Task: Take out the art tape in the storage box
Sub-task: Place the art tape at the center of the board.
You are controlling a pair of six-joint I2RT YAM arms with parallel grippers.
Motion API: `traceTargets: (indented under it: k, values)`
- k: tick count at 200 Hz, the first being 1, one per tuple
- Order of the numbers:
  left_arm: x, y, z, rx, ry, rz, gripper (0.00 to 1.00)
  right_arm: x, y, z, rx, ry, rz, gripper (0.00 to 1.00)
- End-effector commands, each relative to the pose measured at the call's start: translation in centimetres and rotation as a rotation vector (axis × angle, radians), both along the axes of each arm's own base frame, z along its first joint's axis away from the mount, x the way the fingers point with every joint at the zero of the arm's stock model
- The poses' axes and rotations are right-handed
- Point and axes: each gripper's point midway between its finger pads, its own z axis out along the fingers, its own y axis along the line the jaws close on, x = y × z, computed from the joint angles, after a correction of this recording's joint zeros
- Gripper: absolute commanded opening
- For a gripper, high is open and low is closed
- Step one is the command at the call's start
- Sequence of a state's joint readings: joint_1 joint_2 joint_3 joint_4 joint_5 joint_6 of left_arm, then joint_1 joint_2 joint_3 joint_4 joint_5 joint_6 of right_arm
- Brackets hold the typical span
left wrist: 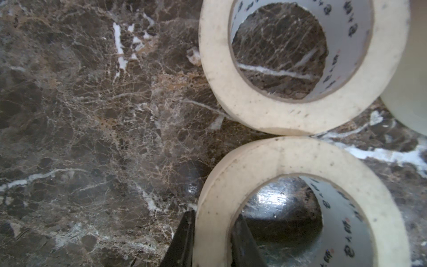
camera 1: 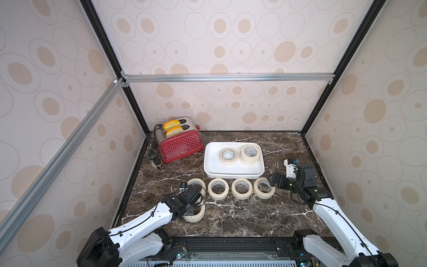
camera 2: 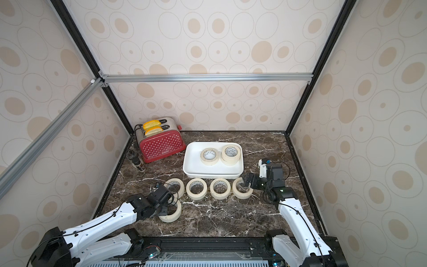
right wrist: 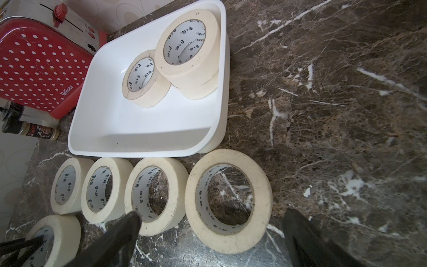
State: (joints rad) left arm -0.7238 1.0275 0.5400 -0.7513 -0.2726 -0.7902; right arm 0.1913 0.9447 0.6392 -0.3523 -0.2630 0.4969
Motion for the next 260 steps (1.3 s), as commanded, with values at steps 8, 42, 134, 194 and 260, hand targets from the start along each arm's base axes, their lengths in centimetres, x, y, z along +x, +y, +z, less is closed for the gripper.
traceTargets:
  k: [8, 42, 134, 194, 260]
  values:
    - [0.9, -0.2, 0.2, 0.008, -0.043, 0.002, 0.11, 0.2, -0.1, -0.2, -0.008, 0.005, -0.001, 1.00]
    - [0.6, 0.3, -0.2, 0.029, -0.040, -0.001, 0.18, 0.2, -0.1, -0.5, -0.010, 0.012, -0.001, 1.00]
    - [2.0, 0.4, 1.3, 0.064, -0.096, -0.002, 0.54, 0.5, 0.0, -0.1, -0.011, 0.012, 0.005, 1.00]
    - [6.0, -2.2, 7.2, 0.039, -0.242, -0.060, 0.70, 0.4, 0.0, 0.4, -0.009, 0.004, 0.008, 1.00]
    - [12.2, -8.0, 12.7, -0.064, -0.388, -0.135, 0.84, 0.1, 0.0, 1.1, -0.010, -0.009, 0.013, 1.00]
